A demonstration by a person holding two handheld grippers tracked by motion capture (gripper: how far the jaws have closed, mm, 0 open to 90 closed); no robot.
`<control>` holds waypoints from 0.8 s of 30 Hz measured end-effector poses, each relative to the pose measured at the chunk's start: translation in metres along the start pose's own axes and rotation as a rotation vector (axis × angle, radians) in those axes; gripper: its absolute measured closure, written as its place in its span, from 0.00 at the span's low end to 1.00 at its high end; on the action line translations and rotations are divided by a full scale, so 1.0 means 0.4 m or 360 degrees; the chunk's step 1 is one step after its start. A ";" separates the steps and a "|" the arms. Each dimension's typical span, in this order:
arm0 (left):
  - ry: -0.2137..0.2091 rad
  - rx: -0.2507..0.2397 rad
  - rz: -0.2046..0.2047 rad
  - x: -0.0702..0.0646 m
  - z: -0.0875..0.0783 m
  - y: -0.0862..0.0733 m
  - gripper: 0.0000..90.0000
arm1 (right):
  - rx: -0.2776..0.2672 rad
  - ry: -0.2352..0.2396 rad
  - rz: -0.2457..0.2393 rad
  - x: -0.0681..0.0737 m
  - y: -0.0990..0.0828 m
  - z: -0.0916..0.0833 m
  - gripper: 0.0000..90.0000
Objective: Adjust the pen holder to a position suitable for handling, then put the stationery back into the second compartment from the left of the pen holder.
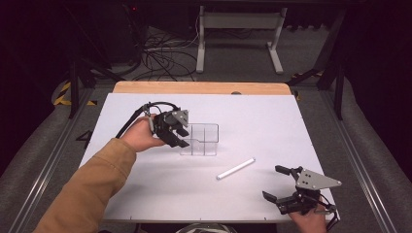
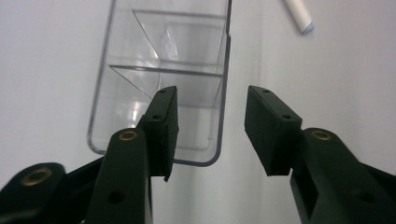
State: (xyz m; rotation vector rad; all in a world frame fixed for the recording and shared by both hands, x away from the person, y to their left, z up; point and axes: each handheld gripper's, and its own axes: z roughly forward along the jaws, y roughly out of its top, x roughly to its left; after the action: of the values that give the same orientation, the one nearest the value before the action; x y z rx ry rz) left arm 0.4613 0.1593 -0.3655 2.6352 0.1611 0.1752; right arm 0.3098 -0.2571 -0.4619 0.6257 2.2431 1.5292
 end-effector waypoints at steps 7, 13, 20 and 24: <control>0.0041 -0.0255 -0.0113 -0.020 -0.053 -0.003 0.48 | -0.0009 -0.0012 -0.0001 0.001 0.003 0.002 0.05; 0.0057 -0.0407 -0.0225 -0.040 -0.070 0.009 0.40 | -0.0012 -0.0017 0.0000 0.001 0.004 0.000 0.05; 0.0056 -0.0533 -0.0320 -0.074 -0.068 0.037 0.26 | -0.0026 -0.0027 0.0003 -0.001 0.005 -0.003 0.05; 0.0073 -0.0594 -0.0351 -0.095 -0.065 0.062 0.18 | -0.0024 -0.0025 0.0003 -0.001 0.004 -0.004 0.05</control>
State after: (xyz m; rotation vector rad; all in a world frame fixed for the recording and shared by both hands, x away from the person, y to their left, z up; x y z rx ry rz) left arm 0.4218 0.1442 -0.3347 2.2250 0.3927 0.1720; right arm 0.3095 -0.2581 -0.4599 0.6333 2.2184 1.5352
